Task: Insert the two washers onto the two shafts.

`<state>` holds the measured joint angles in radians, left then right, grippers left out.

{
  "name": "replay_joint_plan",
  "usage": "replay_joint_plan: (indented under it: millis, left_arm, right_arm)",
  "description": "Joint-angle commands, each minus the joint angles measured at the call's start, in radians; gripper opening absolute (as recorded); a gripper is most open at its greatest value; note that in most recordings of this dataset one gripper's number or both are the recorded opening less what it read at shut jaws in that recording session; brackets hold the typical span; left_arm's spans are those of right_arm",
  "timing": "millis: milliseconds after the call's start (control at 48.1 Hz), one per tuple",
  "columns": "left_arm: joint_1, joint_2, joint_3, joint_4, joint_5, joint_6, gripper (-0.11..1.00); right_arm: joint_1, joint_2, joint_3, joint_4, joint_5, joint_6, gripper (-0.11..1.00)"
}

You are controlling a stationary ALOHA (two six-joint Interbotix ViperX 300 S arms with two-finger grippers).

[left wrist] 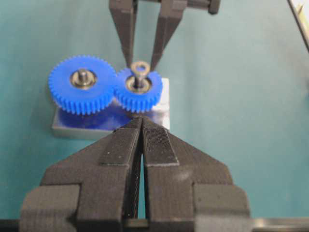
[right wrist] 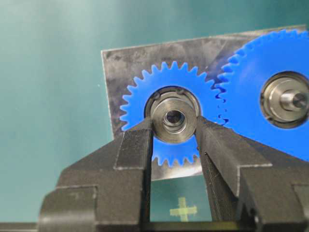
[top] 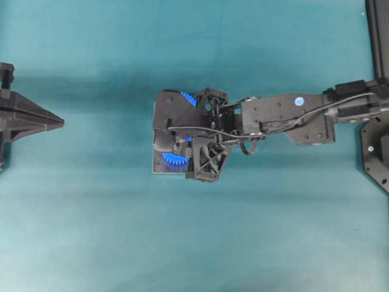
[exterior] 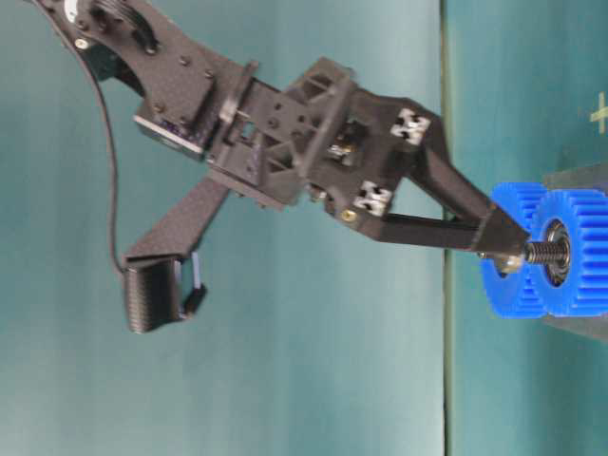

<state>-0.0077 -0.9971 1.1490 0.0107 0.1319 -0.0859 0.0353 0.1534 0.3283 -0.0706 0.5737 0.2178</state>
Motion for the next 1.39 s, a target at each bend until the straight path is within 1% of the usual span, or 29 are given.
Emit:
replay_joint_plan:
  millis: [0,187,520,1373]
  left_arm:
    - [0.002,0.005,-0.023,0.003,-0.009,0.000,0.01]
    - [0.002,0.005,-0.023,0.003,-0.009,-0.002,0.01]
    - [0.002,0.005,-0.025,0.003,-0.009,-0.003,0.01]
    - [0.002,0.005,-0.018,0.003,-0.009,-0.011,0.01]
  right_arm:
    - [0.002,-0.015,-0.029,-0.002,-0.015,-0.008,0.31]
    - [0.002,-0.006,-0.031,-0.002,-0.020,-0.008,0.31]
    - [0.002,-0.006,-0.028,-0.002,0.017,-0.008,0.31]
    - [-0.003,0.002,-0.038,-0.002,0.003,-0.008,0.32]
